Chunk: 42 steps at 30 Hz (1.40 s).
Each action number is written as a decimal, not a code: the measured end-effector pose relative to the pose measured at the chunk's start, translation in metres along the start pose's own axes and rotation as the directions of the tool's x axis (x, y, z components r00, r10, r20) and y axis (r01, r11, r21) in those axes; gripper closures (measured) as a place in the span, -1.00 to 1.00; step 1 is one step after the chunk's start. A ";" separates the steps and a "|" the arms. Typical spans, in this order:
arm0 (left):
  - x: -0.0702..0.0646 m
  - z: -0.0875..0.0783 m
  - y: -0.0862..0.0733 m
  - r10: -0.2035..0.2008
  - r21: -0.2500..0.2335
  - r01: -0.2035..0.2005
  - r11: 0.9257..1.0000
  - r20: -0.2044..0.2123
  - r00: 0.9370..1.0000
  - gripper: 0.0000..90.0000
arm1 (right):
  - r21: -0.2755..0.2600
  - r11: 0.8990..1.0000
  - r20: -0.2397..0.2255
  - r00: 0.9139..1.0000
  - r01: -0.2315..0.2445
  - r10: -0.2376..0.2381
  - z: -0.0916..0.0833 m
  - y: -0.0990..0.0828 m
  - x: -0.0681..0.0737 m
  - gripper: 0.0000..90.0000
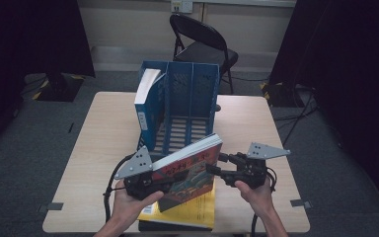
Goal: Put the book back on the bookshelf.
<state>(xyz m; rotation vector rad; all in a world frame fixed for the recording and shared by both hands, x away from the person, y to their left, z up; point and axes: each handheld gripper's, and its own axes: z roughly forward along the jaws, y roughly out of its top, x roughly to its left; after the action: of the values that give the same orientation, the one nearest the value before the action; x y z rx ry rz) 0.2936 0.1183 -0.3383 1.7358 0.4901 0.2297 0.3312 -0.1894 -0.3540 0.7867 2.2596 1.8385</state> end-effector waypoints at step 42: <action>0.023 -0.016 -0.006 -0.153 -0.025 0.151 0.988 -0.131 0.979 0.66 | 0.100 0.993 0.147 0.988 -0.066 0.051 -0.006 -0.034 -0.012 -0.19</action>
<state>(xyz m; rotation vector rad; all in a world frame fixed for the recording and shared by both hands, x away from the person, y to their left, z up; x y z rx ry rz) 0.3063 0.1438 -0.3426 1.6667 0.7142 0.2395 0.3283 -0.2046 -0.3867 0.9791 2.2791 1.6383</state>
